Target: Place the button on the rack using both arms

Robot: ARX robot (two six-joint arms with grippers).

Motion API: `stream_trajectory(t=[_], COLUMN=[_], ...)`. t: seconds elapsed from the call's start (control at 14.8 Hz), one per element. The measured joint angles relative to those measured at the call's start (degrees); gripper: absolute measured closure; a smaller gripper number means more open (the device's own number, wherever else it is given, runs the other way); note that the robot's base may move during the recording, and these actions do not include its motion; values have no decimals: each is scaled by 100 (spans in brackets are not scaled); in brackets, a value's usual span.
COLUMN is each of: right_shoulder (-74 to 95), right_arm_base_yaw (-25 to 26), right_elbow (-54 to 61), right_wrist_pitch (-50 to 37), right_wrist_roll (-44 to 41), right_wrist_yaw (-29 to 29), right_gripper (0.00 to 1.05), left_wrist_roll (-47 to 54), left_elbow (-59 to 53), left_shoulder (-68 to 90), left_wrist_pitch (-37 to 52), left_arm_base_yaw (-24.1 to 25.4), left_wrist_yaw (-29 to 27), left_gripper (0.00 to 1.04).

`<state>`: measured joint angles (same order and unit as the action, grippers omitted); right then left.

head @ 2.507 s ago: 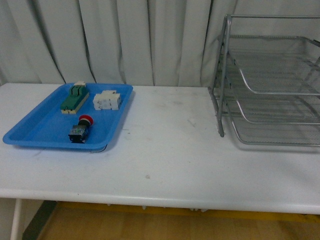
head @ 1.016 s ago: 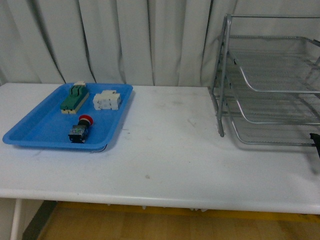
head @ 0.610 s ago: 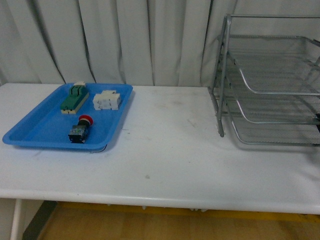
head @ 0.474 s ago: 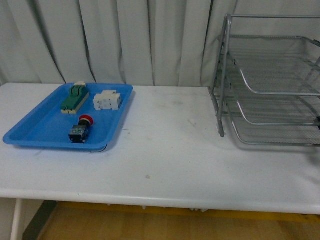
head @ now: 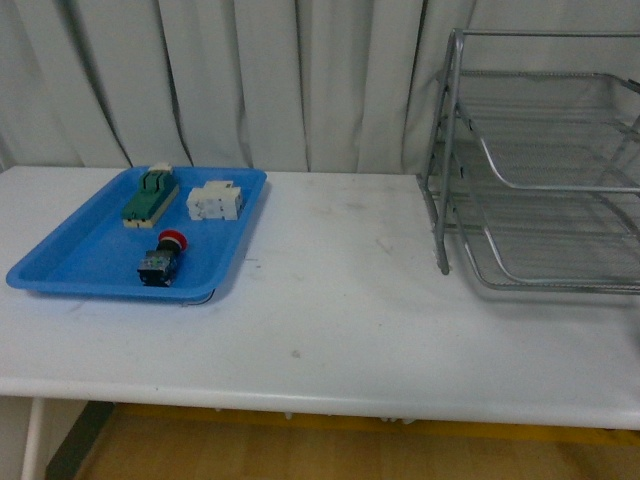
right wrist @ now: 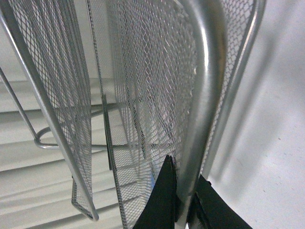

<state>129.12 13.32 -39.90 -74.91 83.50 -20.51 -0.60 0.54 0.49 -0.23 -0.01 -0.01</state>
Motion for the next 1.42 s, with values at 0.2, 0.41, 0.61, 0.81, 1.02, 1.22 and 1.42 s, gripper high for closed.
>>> stream_trajectory(t=[0.2, 0.41, 0.61, 0.81, 1.02, 1.22, 1.42], right_shoulder=[-223, -330, -363, -271, -293, -498, -1097], right_arm_base_yaw=[66, 59, 61, 59, 144, 210, 208], right_elbow=[566, 955, 1010, 1110, 1191, 1432, 1764], right_wrist_pitch=[-59, -122, -120, -195, -55, 114, 116], right_wrist_roll=[-236, -306, -306, -634, -859, -859, -881], right_wrist_yaw=[-116, -76, -52, -52, -72, -70, -98], right_gripper=[101, 101, 101, 89, 58, 26, 7], left_wrist_roll=[0, -2, 0, 0, 0, 0, 0], left_elbow=[0, 0, 0, 0, 0, 0, 0], left_shoulder=[0, 0, 0, 0, 0, 0, 0], left_wrist_pitch=[0, 2, 2, 2, 2, 2, 2], left_arm_base_yaw=[0, 0, 0, 0, 0, 0, 0], left_wrist_yaw=[0, 2, 0, 2, 2, 0, 0], left_gripper=[7, 7, 7, 7, 7, 7, 7])
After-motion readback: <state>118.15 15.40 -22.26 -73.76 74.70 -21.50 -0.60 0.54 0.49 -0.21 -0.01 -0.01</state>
